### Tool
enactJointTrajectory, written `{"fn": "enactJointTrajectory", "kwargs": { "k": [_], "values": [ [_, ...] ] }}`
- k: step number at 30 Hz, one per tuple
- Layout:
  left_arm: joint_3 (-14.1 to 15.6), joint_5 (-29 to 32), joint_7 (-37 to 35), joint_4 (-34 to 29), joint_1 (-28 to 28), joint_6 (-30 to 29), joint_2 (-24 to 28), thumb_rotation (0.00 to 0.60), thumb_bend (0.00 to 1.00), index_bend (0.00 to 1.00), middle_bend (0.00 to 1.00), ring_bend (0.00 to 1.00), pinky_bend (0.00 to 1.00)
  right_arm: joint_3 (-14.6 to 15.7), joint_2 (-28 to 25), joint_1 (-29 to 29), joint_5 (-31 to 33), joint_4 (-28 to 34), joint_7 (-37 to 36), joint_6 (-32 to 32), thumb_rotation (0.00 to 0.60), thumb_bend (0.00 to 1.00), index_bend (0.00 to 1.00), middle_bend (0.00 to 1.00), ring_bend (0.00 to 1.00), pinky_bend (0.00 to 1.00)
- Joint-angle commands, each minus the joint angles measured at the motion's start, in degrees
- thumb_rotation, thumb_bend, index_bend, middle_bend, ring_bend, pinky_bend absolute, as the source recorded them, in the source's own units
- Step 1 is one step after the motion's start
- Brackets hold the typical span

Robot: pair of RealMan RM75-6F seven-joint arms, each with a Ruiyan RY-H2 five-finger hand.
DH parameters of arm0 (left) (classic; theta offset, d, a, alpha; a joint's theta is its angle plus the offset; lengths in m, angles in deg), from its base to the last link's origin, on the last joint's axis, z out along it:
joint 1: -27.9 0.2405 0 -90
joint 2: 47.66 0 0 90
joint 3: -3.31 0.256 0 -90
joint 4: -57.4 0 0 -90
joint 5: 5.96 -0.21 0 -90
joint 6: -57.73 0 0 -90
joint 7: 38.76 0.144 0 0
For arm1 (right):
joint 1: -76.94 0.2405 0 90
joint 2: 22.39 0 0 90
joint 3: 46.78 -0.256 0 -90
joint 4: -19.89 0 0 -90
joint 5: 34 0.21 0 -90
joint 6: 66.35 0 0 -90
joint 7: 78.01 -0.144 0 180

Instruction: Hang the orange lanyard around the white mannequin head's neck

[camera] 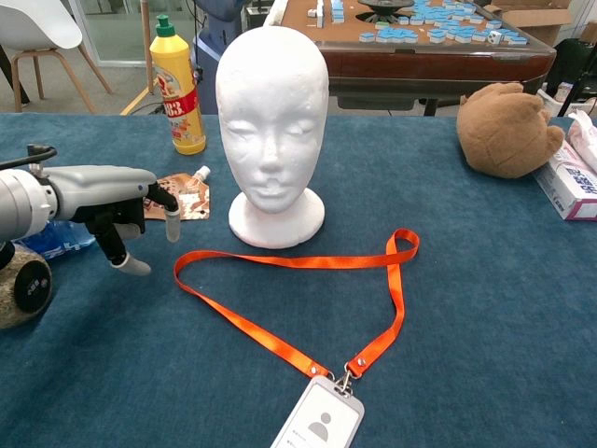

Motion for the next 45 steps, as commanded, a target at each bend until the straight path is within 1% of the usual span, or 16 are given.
{"fn": "enactJointTrajectory", "kwargs": {
  "k": [1, 10, 15, 19, 26, 30, 38, 42, 45],
  "values": [
    [-0.7, 2.4, 0.5, 1.0, -0.9, -1.1, -1.5, 0.6, 0.19, 0.42, 0.97, 0.93, 0.92, 0.0, 0.1, 0.0, 0.1, -0.2, -0.2, -0.2, 0.6, 0.22, 0.22, 0.46, 0.47, 0.57],
    [-1.3, 6.8, 1.7, 2.6, -2.8, -2.8, -4.7, 0.596, 0.19, 0.46, 0.97, 0.93, 0.9, 0.0, 0.1, 0.1, 0.1, -0.4, -0.4, -0.4, 0.6, 0.22, 0.22, 0.46, 0.47, 0.57],
    [-1.9, 10.6, 2.1, 3.5, -4.2, -2.0, -5.8, 0.575, 0.19, 0.48, 0.97, 0.93, 0.9, 0.1, 0.0, -0.1, 0.0, -0.5, -0.6, -0.3, 0.6, 0.22, 0.22, 0.46, 0.47, 0.57],
    [-2.1, 12.6, 2.4, 4.3, -5.1, -1.8, -6.9, 0.576, 0.21, 0.48, 0.97, 0.93, 0.9, 0.1, -0.1, -0.2, 0.2, -0.5, -0.8, -0.2, 0.6, 0.22, 0.22, 0.46, 0.47, 0.57],
    [-2.2, 16.9, 3.2, 6.5, -6.9, -1.0, -8.4, 0.578, 0.21, 0.47, 0.97, 0.93, 0.9, 0.4, -0.3, -0.8, 0.2, -0.8, -1.2, 0.3, 0.6, 0.22, 0.22, 0.46, 0.47, 0.57],
    [-2.3, 18.0, 3.1, 8.3, -7.4, -1.3, -9.5, 0.579, 0.21, 0.47, 0.97, 0.93, 0.9, 0.4, -0.4, -1.0, 0.5, -1.0, -1.5, 0.3, 0.6, 0.22, 0.22, 0.46, 0.47, 0.57],
    [-2.6, 20.0, 2.4, 11.5, -7.9, -1.3, -11.2, 0.599, 0.21, 0.48, 0.97, 0.93, 0.9, 0.5, -0.2, -1.2, 0.6, -1.7, -2.3, 0.4, 0.6, 0.22, 0.22, 0.46, 0.47, 0.57],
    [-3.0, 20.0, 1.8, 11.8, -7.8, -1.6, -11.2, 0.599, 0.21, 0.49, 0.97, 0.93, 0.9, 0.5, -0.2, -1.2, 0.7, -2.0, -2.6, 0.3, 0.6, 0.22, 0.22, 0.46, 0.47, 0.57],
    [-2.8, 19.8, 1.8, 11.5, -7.9, -1.5, -10.9, 0.599, 0.21, 0.49, 0.97, 0.93, 0.9, 0.4, -0.2, -1.1, 0.8, -2.1, -2.7, 0.0, 0.6, 0.22, 0.22, 0.46, 0.47, 0.57]
  ]
}}
